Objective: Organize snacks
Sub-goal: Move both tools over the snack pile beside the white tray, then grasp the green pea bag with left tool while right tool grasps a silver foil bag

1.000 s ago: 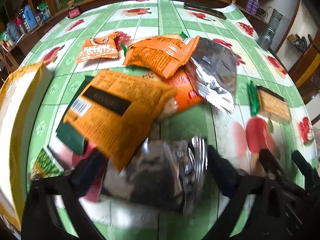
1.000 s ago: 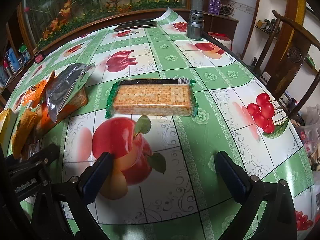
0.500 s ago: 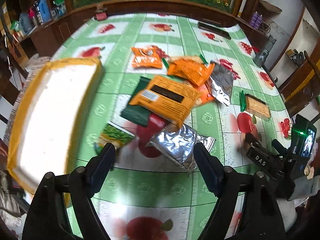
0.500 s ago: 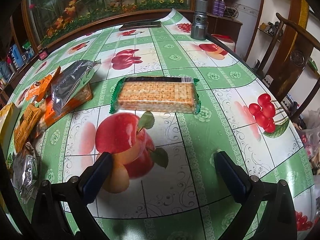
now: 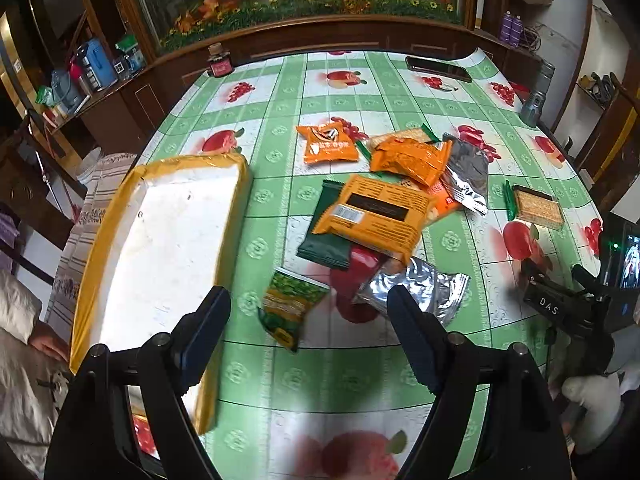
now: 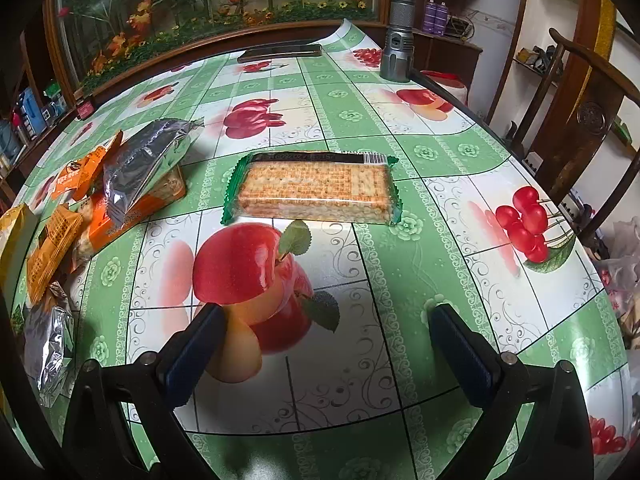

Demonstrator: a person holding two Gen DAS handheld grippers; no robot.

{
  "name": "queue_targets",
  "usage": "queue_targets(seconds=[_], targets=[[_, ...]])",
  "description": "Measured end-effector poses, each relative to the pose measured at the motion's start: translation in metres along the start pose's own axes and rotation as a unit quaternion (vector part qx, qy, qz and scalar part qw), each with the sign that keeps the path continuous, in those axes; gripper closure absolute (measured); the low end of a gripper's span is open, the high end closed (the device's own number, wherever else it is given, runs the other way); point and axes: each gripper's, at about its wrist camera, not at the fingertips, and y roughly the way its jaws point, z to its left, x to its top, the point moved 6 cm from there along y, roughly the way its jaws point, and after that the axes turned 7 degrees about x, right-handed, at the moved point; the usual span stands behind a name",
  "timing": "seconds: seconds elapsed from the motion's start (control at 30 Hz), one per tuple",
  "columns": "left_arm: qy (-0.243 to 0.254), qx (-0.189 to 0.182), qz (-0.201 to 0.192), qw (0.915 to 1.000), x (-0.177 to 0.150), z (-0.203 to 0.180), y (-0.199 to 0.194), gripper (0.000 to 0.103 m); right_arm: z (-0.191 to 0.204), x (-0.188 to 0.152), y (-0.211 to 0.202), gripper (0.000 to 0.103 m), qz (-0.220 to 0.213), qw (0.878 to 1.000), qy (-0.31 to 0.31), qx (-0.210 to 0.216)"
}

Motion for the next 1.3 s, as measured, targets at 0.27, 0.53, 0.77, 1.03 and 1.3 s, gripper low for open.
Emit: queue_targets(seconds=[0.27,0.53,0.77,1.03,1.3], targets=[[-0.026,-0.072,0.035,0.9964,-0.004,0.029,0.001,0.027,0.0,0.0,0.0,0.0,0.0,1.0,0.0,-0.001],[-0.049,-0.079,0.006,0.9956,0.003,0.081,-0.012,0.027,0.0,-0.002,-0.001,0.001,0.003,1.0,0.017,-0.019],[-0.073,-0.092,0.019,0.9929,-0.004,0.122,0.007,0.027,0.022,-0.004,-0.012,0.015,0.018,0.998,0.02,-0.053],[-0.12,-0.137,0.044,0.9824,-0.01,0.183,0.039,0.027,0.105,0.01,-0.038,0.017,0.039,0.993,0.027,0.111],[-0.071,-0.221,0.064,0.9706,-0.021,0.144,0.055,0.027,0.164,-0.003,-0.037,0.017,0.084,0.984,-0.009,0.156]])
